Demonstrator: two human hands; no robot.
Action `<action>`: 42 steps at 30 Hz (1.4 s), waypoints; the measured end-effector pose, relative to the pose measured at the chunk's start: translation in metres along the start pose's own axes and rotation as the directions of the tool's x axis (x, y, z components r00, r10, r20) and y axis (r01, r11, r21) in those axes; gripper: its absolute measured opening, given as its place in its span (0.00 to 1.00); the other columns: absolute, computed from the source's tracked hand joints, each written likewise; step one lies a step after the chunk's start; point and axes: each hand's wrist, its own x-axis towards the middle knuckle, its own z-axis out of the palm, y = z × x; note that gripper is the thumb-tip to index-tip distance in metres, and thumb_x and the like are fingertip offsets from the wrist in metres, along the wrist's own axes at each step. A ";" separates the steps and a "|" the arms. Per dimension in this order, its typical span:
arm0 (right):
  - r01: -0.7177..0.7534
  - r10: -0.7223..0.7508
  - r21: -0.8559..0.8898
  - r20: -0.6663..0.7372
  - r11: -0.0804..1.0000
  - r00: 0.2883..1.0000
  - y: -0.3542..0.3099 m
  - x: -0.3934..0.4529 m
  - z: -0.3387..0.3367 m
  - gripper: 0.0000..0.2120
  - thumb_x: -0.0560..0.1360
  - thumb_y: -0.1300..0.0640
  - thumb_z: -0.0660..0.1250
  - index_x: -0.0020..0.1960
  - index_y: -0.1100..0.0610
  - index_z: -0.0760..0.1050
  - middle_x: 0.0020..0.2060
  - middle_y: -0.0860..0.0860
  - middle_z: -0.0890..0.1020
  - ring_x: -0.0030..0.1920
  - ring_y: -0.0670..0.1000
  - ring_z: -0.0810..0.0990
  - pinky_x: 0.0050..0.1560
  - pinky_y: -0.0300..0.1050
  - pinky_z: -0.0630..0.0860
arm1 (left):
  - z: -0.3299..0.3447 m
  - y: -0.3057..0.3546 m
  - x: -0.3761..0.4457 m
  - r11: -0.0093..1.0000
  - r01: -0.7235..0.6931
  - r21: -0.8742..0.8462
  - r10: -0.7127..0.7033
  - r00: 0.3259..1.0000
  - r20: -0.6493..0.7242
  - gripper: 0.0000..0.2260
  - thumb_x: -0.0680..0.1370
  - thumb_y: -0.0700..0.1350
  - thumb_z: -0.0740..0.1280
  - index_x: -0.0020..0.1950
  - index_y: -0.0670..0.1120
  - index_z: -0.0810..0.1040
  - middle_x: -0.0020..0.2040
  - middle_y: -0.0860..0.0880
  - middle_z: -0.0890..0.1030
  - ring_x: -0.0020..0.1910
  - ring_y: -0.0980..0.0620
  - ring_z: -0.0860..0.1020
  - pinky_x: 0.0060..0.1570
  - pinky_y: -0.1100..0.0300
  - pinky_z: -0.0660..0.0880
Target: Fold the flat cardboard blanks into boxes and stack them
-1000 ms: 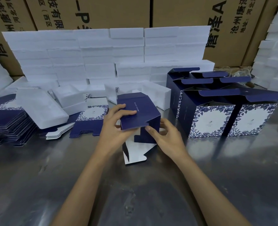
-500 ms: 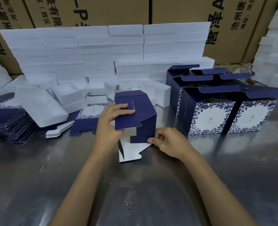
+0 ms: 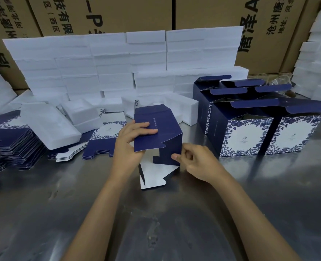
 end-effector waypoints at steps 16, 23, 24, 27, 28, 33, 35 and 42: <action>0.141 -0.115 0.126 -0.192 0.982 0.975 -0.011 -0.001 -0.011 0.17 0.79 0.49 0.71 0.36 0.54 0.69 0.26 0.43 0.70 0.29 0.46 0.66 0.33 0.41 0.64 | 0.001 0.003 0.001 1.000 0.008 -0.008 -0.008 0.999 0.046 0.22 0.72 0.30 0.74 0.60 0.49 0.79 0.64 0.46 0.79 0.72 0.48 0.67 0.75 0.44 0.60; 0.161 -0.118 0.211 -0.203 0.964 0.972 -0.020 -0.004 -0.020 0.14 0.80 0.54 0.68 0.38 0.55 0.70 0.30 0.46 0.70 0.32 0.46 0.65 0.36 0.42 0.64 | 0.002 0.001 0.002 1.000 -0.005 -0.003 0.005 0.998 0.063 0.22 0.72 0.29 0.73 0.60 0.50 0.79 0.64 0.46 0.78 0.73 0.47 0.67 0.74 0.43 0.60; 0.148 -0.096 0.234 -0.219 0.961 0.971 -0.021 -0.005 -0.021 0.13 0.79 0.54 0.69 0.39 0.54 0.72 0.32 0.47 0.73 0.33 0.46 0.67 0.39 0.43 0.66 | 0.001 0.000 0.002 1.000 0.003 0.002 -0.003 0.998 0.069 0.22 0.72 0.29 0.73 0.60 0.50 0.79 0.65 0.47 0.78 0.73 0.46 0.66 0.74 0.44 0.60; 0.150 -0.045 0.352 -0.289 0.924 0.956 -0.032 -0.009 -0.020 0.06 0.76 0.47 0.70 0.48 0.48 0.76 0.45 0.41 0.78 0.47 0.44 0.76 0.50 0.42 0.71 | 0.001 0.000 0.001 0.999 0.035 0.024 -0.038 0.993 0.110 0.20 0.72 0.31 0.74 0.60 0.50 0.81 0.68 0.51 0.76 0.76 0.50 0.62 0.76 0.51 0.59; 0.153 -0.050 0.360 -0.280 0.921 0.959 -0.036 -0.010 -0.018 0.09 0.75 0.45 0.70 0.54 0.45 0.77 0.53 0.38 0.77 0.56 0.42 0.75 0.56 0.41 0.71 | 0.001 0.000 0.000 0.998 0.044 0.035 -0.048 0.990 0.132 0.21 0.72 0.33 0.75 0.60 0.51 0.80 0.69 0.53 0.75 0.77 0.52 0.61 0.76 0.55 0.58; 0.123 -0.094 0.325 -0.105 0.937 0.990 -0.039 -0.012 -0.013 0.18 0.78 0.55 0.73 0.67 0.46 0.78 0.74 0.40 0.69 0.76 0.41 0.62 0.78 0.46 0.59 | -0.007 -0.002 -0.001 0.990 0.068 0.127 -0.109 0.928 0.357 0.34 0.67 0.45 0.81 0.68 0.63 0.71 0.75 0.66 0.60 0.76 0.69 0.45 0.68 0.70 0.51; 0.131 -0.088 0.360 -0.134 0.924 0.987 -0.038 -0.011 -0.012 0.18 0.77 0.59 0.73 0.65 0.48 0.79 0.73 0.41 0.70 0.75 0.41 0.65 0.77 0.48 0.62 | -0.011 -0.002 -0.001 0.987 0.080 0.140 -0.133 0.894 0.427 0.38 0.65 0.51 0.82 0.68 0.68 0.69 0.75 0.70 0.54 0.74 0.73 0.41 0.64 0.72 0.50; 0.151 -0.016 0.491 -0.268 0.858 0.963 -0.037 -0.004 -0.002 0.14 0.74 0.64 0.75 0.54 0.47 0.84 0.66 0.42 0.75 0.64 0.35 0.73 0.67 0.49 0.72 | 0.012 0.001 0.000 0.986 0.146 -0.075 -0.143 0.989 0.044 0.12 0.75 0.43 0.75 0.52 0.60 0.83 0.66 0.63 0.75 0.74 0.66 0.62 0.69 0.51 0.68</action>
